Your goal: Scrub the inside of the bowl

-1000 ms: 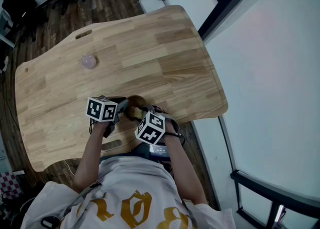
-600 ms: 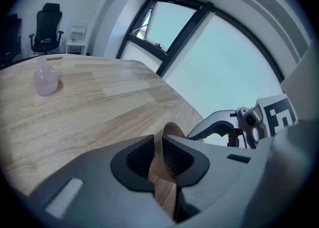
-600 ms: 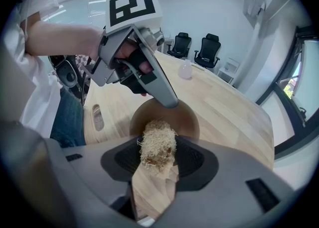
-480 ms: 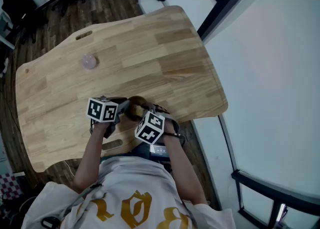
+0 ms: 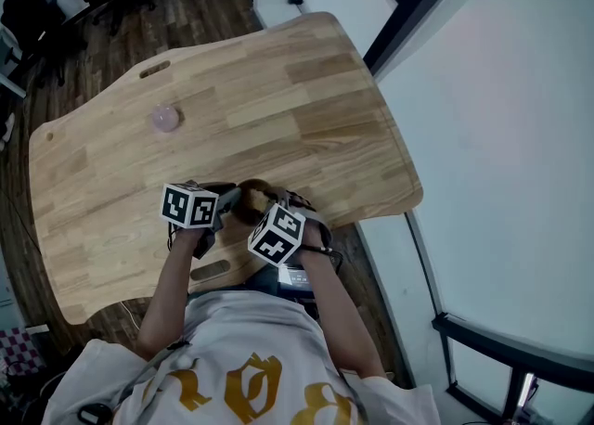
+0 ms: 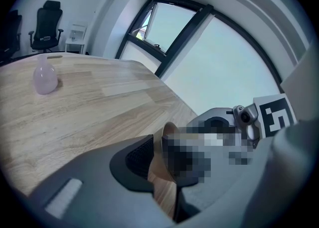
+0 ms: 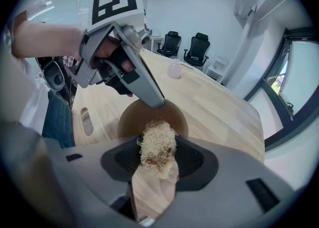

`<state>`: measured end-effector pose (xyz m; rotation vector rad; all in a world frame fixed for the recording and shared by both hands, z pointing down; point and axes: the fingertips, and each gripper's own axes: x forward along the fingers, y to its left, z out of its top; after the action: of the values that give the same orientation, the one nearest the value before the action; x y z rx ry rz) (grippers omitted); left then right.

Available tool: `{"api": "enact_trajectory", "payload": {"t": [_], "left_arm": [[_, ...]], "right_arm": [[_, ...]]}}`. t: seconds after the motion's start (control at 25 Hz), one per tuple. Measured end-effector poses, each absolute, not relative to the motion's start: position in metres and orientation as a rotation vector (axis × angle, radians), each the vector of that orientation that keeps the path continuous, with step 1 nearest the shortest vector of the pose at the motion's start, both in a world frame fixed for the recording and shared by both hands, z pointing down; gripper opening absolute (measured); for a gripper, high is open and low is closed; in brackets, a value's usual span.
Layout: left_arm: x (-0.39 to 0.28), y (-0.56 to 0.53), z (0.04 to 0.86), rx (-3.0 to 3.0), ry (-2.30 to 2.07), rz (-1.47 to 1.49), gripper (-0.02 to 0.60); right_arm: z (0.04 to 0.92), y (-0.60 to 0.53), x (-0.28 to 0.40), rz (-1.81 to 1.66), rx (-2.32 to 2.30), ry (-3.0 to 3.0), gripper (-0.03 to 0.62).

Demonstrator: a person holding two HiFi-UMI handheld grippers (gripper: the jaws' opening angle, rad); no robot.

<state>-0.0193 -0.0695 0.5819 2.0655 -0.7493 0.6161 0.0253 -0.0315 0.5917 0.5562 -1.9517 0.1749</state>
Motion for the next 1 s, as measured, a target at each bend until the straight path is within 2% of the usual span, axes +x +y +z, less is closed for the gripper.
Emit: {"api": "enact_trajectory", "payload": {"t": [0.4,1.0], "left_arm": [[-0.016,-0.072,0.576,2.08,-0.728,0.579,0.048],[-0.021,-0.073,0.575,2.071,-0.747,0.559,0.049]], "right_arm": [[0.582,-0.046,0.024,0.113,0.669,-1.966,0.183],[0.577,-0.028,-0.002,0.144,0.572,-2.087,0.183]]}}
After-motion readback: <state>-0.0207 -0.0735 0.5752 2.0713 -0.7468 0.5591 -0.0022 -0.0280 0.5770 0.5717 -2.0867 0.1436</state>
